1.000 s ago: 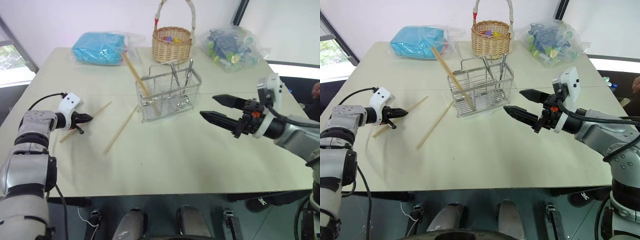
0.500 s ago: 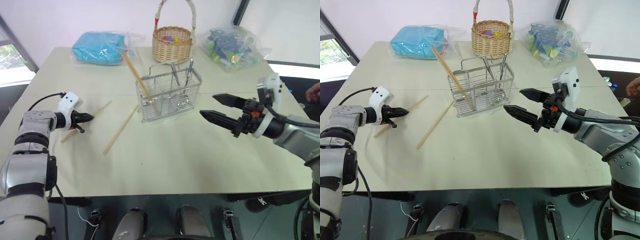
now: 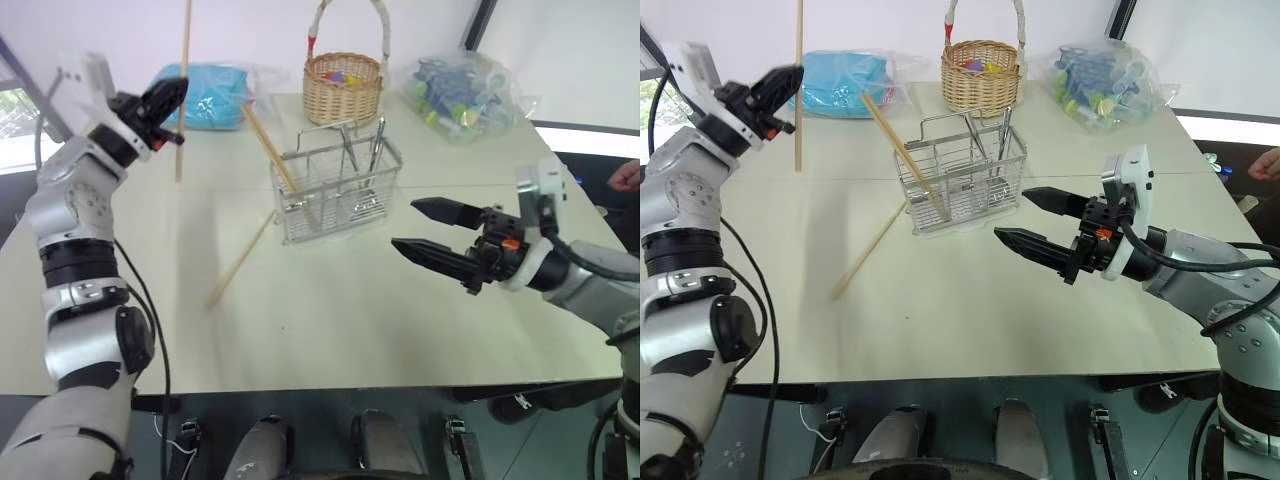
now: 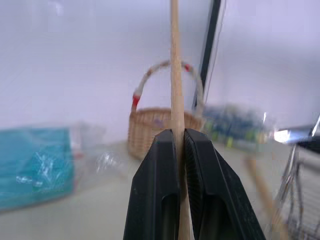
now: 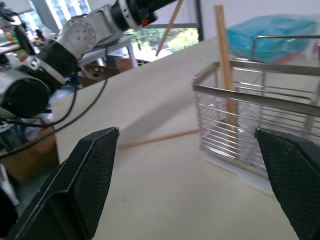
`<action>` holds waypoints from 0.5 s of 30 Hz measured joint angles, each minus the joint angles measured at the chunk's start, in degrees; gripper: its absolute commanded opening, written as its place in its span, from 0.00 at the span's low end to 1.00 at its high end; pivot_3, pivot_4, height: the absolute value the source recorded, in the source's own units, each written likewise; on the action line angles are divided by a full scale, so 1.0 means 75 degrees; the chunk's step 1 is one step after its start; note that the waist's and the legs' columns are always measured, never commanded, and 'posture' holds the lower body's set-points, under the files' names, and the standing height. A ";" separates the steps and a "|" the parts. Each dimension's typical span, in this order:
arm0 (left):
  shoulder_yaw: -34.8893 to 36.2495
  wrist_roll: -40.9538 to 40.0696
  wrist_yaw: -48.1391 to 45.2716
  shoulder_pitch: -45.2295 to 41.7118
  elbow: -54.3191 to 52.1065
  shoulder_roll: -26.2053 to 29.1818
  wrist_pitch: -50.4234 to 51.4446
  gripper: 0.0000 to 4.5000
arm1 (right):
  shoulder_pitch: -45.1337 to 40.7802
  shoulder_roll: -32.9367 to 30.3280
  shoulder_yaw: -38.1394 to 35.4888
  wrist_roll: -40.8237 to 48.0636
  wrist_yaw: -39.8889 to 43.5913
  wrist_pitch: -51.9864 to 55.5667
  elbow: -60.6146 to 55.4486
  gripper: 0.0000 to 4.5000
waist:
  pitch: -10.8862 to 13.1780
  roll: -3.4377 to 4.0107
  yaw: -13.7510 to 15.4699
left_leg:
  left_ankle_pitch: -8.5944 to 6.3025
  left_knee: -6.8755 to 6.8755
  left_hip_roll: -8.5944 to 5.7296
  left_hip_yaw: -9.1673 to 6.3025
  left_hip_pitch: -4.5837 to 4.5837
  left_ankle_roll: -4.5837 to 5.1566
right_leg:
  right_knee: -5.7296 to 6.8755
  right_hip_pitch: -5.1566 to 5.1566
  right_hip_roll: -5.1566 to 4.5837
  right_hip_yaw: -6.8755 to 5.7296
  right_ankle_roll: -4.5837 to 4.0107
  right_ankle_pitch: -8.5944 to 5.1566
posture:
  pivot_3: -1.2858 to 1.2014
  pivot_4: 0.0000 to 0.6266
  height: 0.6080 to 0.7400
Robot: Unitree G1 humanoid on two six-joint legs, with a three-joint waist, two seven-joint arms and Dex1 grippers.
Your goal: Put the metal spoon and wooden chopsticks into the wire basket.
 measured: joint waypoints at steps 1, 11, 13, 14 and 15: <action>0.0009 -0.0149 0.0190 -0.0009 -0.0378 -0.0081 0.0164 0.01 | -0.0031 -0.0001 0.0000 0.0014 0.0006 -0.0011 -0.0003 1.00 | 0.0000 0.0000 0.0002 | 0.0000 0.0000 -0.0001 0.0001 0.0001 0.0000 | 0.0000 0.0001 -0.0001 0.0000 0.0000 0.0000 | 0.52 0.24 1.00; -0.0102 -0.0926 0.1442 -0.0889 -0.1844 -0.0966 0.0418 0.01 | -0.0186 0.0029 0.0098 -0.0043 0.0099 -0.0203 0.0092 1.00 | 0.0000 -0.0001 0.0037 | 0.0000 0.0001 -0.0004 0.0008 0.0011 -0.0001 | -0.0007 0.0012 0.0001 -0.0001 0.0000 0.0000 | 0.52 0.24 1.00; -0.0118 -0.0923 0.1663 -0.0897 -0.1820 -0.1186 0.0355 0.01 | -0.0200 0.0088 0.0245 -0.0119 0.0100 -0.0287 0.0122 1.00 | 0.0000 -0.0001 0.0036 | 0.0001 0.0002 -0.0004 0.0010 0.0010 -0.0001 | -0.0007 0.0011 0.0001 -0.0002 0.0000 0.0000 | 0.52 0.24 1.00; -0.0132 -0.0916 0.1710 -0.0895 -0.1788 -0.1254 0.0290 0.01 | -0.0226 0.0140 0.0307 -0.0153 0.0096 -0.0321 0.0123 1.00 | 0.0000 -0.0001 0.0035 | 0.0001 0.0003 -0.0004 0.0010 0.0010 -0.0001 | -0.0007 0.0011 0.0002 -0.0002 0.0000 0.0000 | 0.52 0.24 1.00; -0.0179 -0.0909 0.1732 -0.0894 -0.1768 -0.1319 0.0239 0.01 | -0.0239 0.0192 0.0353 -0.0170 0.0088 -0.0350 0.0122 1.00 | 0.0000 -0.0001 0.0033 | 0.0001 0.0002 -0.0004 0.0010 0.0009 -0.0001 | -0.0008 0.0009 0.0002 -0.0002 0.0000 0.0000 | 0.52 0.24 1.00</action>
